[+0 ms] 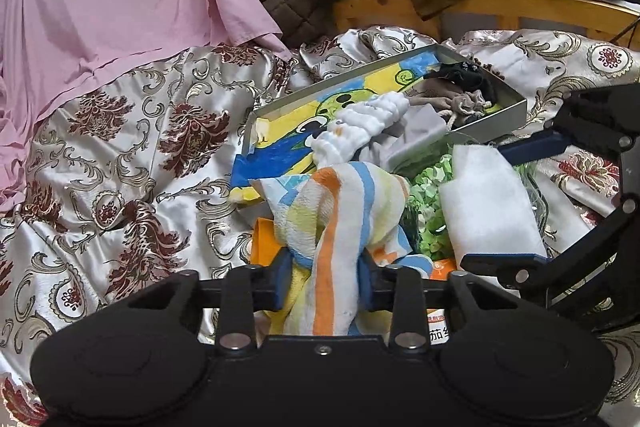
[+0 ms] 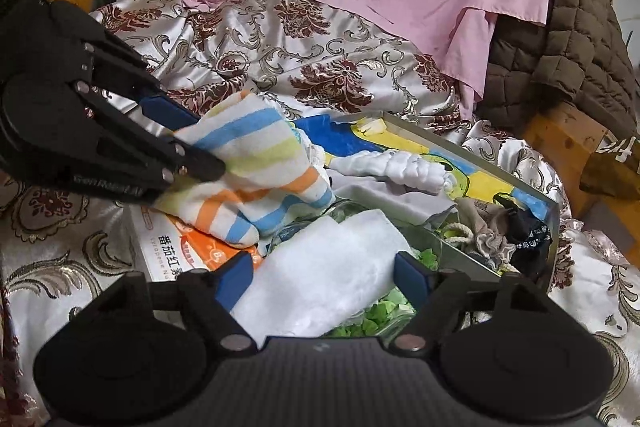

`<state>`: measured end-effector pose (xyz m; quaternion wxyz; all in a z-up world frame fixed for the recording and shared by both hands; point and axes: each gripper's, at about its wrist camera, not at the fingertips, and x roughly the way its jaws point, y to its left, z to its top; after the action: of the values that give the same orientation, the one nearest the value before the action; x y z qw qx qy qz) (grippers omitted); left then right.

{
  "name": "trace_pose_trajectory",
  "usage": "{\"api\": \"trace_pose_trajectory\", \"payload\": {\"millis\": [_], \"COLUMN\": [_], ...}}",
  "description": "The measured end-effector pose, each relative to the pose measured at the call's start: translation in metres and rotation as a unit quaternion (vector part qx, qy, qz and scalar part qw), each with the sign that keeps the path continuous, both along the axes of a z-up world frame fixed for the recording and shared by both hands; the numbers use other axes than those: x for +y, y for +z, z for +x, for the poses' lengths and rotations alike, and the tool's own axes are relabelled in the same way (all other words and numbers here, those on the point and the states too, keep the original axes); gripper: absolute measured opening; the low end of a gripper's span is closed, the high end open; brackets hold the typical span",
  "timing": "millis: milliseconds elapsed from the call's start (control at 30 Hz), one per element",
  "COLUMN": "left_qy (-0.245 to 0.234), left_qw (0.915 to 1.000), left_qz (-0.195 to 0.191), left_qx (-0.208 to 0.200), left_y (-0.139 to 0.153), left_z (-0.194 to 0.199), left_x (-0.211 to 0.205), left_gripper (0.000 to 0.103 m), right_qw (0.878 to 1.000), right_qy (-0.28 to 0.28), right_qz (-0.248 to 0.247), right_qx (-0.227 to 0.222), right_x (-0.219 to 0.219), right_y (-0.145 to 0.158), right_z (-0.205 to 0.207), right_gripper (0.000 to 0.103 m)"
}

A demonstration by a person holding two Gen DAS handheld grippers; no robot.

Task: Organize soft objects
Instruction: 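Grasp the striped towel with the left gripper while the right gripper grasps the white cloth, then lift the striped towel and white cloth over the tray with both grippers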

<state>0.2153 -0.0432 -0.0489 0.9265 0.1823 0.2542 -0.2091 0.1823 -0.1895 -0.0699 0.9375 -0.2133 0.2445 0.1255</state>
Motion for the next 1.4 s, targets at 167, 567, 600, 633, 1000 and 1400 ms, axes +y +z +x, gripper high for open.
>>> {"api": "trace_pose_trajectory", "payload": {"millis": [167,567,600,633,1000,1400], "left_qy": [0.013,0.047,0.052,0.057,0.095,0.139], "left_qw": [0.9996,0.9959,0.9956,0.9952,0.9861,0.9725], "left_qz": [-0.019,-0.061,-0.062,-0.064,-0.128,-0.181], "left_qx": [0.018,0.047,0.047,0.047,0.048,0.047], "left_y": [0.008,0.025,0.026,0.028,0.050,0.083], "left_z": [0.000,-0.014,-0.017,-0.020,-0.075,-0.153], "left_x": [0.006,0.018,0.019,0.020,0.021,0.009], "left_gripper": [0.028,0.021,0.021,0.021,0.020,0.019], "right_qw": [1.000,0.999,0.998,0.998,1.000,0.987], "right_qy": [0.006,0.001,-0.001,-0.001,-0.011,-0.037], "right_qz": [-0.008,-0.048,-0.055,-0.060,-0.007,0.108], "right_qx": [0.001,-0.010,-0.014,-0.015,-0.026,-0.110], "right_x": [0.003,0.006,0.007,0.007,-0.003,-0.029], "right_y": [-0.001,-0.005,-0.006,-0.007,0.021,0.089], "right_z": [-0.002,-0.006,-0.007,-0.007,-0.044,-0.123], "right_gripper": [0.071,0.046,0.045,0.041,0.016,0.016]}}
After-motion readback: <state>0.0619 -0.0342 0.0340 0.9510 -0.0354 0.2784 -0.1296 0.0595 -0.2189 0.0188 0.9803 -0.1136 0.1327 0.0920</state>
